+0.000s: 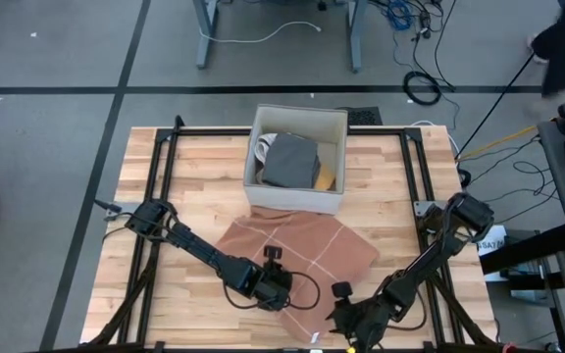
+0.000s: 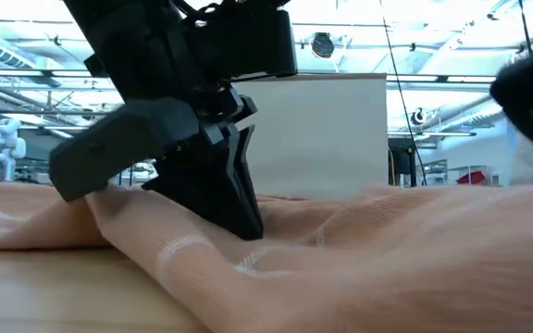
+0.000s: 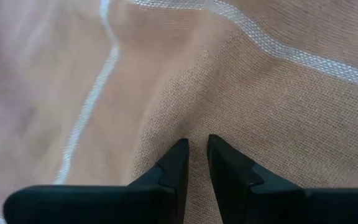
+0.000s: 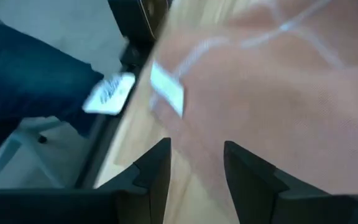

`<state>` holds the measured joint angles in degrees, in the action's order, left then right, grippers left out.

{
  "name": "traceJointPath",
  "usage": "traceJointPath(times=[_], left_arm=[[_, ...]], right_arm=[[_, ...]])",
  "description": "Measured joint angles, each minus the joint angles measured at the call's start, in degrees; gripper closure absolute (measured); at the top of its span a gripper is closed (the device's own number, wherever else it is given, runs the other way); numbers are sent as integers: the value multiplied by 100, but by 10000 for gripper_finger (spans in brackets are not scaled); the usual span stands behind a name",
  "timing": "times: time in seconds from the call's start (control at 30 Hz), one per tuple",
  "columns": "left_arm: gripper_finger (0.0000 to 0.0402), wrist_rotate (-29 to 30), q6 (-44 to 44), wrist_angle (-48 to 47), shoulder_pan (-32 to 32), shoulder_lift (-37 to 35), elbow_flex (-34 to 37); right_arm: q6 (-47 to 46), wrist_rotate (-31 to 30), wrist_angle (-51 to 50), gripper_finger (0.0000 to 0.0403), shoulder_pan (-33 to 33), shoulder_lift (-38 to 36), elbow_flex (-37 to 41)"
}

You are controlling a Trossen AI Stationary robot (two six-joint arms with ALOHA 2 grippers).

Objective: Fold towel
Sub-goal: Fold the brown towel with white checkered lines

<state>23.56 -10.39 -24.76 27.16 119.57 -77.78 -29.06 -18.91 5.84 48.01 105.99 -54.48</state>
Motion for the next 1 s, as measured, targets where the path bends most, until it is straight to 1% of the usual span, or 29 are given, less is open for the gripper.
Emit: traceJointPath(times=[0.1, 0.2, 0.3, 0.37, 0.5, 0.67, 0.73, 0.83, 0.93, 1.0], left_arm=[[330, 208, 33, -43, -8, 7, 6], [330, 279, 165, -78, -29, 9, 7], [330, 315, 195, -279, -53, 8, 4], [330, 348, 195, -487, -67, 4, -2], [330, 450, 200, -623, -58, 0, -1], [330, 501, 545, -312, 2, 7, 7], [330, 604, 723, -250, 13, 14, 13], [330, 695, 917, -217, -6, 15, 15], [330, 701, 946, -210, -88, 15, 15], [330, 704, 930, -204, -149, 15, 15]], right_arm=[[-46, -79, 18, 268, -2, 226, 0], [-96, -191, 19, 268, -32, 373, 0], [-251, -186, -64, 268, -72, 444, -10], [-350, -47, -204, 268, -72, 437, -24], [-597, 291, -734, 268, -42, 273, -35], [-702, 436, -1613, 268, 59, -160, 2], [-745, 447, -1812, 268, 68, -374, 4], [-625, 224, -1651, 268, 90, -600, 4], [-168, -22, -1009, 268, 87, -607, 2], [193, -70, -380, 268, 52, -532, -4]])
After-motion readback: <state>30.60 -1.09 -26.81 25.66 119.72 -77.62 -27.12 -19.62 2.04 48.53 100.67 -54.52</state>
